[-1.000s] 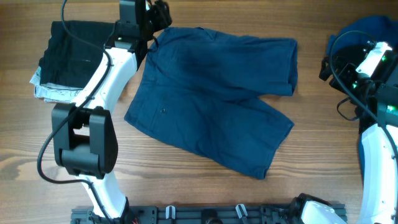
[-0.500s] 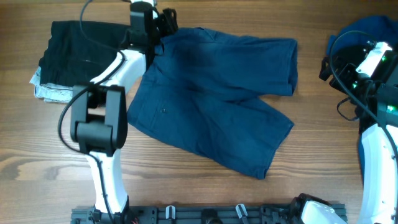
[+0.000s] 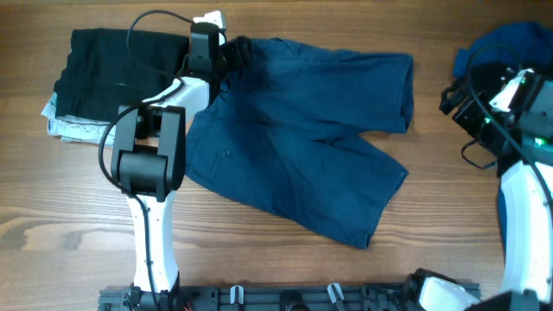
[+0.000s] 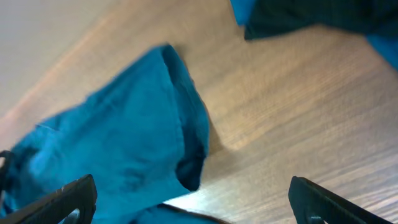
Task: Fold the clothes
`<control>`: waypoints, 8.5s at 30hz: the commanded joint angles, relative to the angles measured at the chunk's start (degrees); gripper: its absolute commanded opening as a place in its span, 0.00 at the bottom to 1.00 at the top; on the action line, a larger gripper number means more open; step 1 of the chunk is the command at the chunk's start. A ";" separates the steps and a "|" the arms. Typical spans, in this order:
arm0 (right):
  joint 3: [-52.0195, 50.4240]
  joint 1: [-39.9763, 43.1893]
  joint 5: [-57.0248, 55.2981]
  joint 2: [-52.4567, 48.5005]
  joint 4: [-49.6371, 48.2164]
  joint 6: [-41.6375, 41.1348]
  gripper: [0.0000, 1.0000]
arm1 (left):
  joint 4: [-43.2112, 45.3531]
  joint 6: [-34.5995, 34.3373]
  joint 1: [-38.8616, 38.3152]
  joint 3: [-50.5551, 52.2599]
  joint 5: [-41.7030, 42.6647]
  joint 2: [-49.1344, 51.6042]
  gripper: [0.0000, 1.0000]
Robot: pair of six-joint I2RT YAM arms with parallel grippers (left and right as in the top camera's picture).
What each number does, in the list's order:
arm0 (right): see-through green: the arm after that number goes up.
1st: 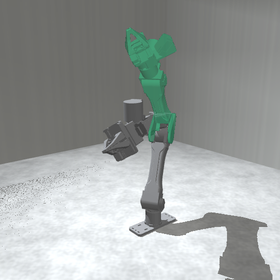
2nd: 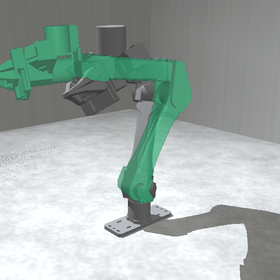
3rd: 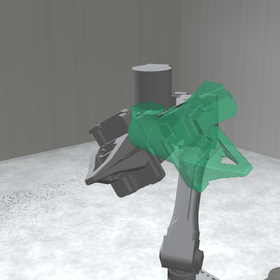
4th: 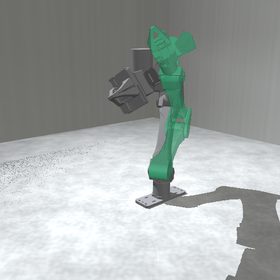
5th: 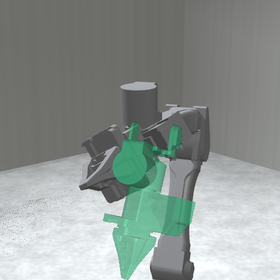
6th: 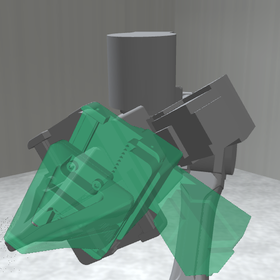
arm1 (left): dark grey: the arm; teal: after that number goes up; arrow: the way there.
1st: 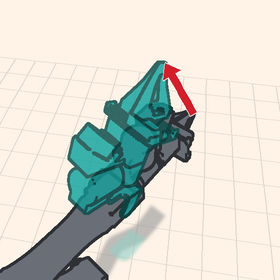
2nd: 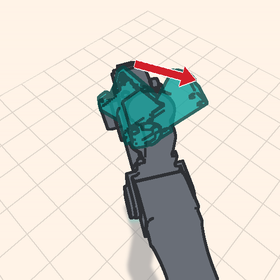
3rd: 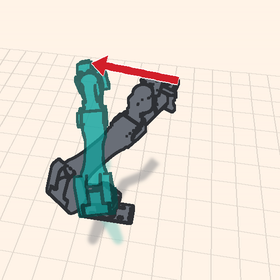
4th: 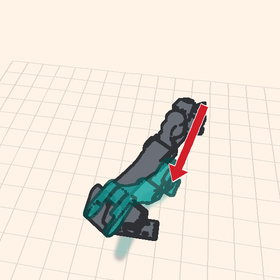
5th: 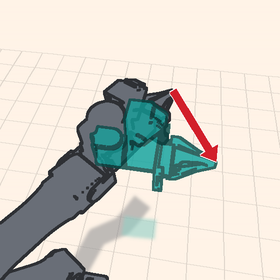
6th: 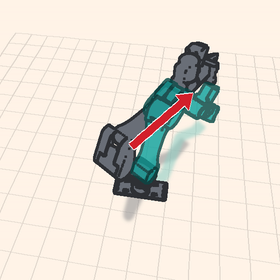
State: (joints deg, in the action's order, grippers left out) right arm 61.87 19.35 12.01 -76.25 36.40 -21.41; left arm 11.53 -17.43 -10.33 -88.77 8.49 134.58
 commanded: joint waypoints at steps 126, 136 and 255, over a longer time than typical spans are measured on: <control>51.45 -9.51 20.17 -19.82 -3.02 25.94 0.04 | -10.60 3.26 0.85 -10.29 5.86 -37.55 0.04; 51.43 -9.53 20.44 -19.52 31.08 27.41 0.04 | -51.32 3.21 0.85 -10.29 2.51 -44.17 0.04; 27.26 -16.33 7.52 -39.30 7.69 25.88 0.96 | -43.80 -10.95 0.42 -3.82 -3.98 -12.35 0.04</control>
State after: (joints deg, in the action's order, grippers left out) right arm 88.66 3.18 18.00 -114.83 44.07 3.33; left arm -37.30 -29.26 -9.67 -91.98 -3.40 122.15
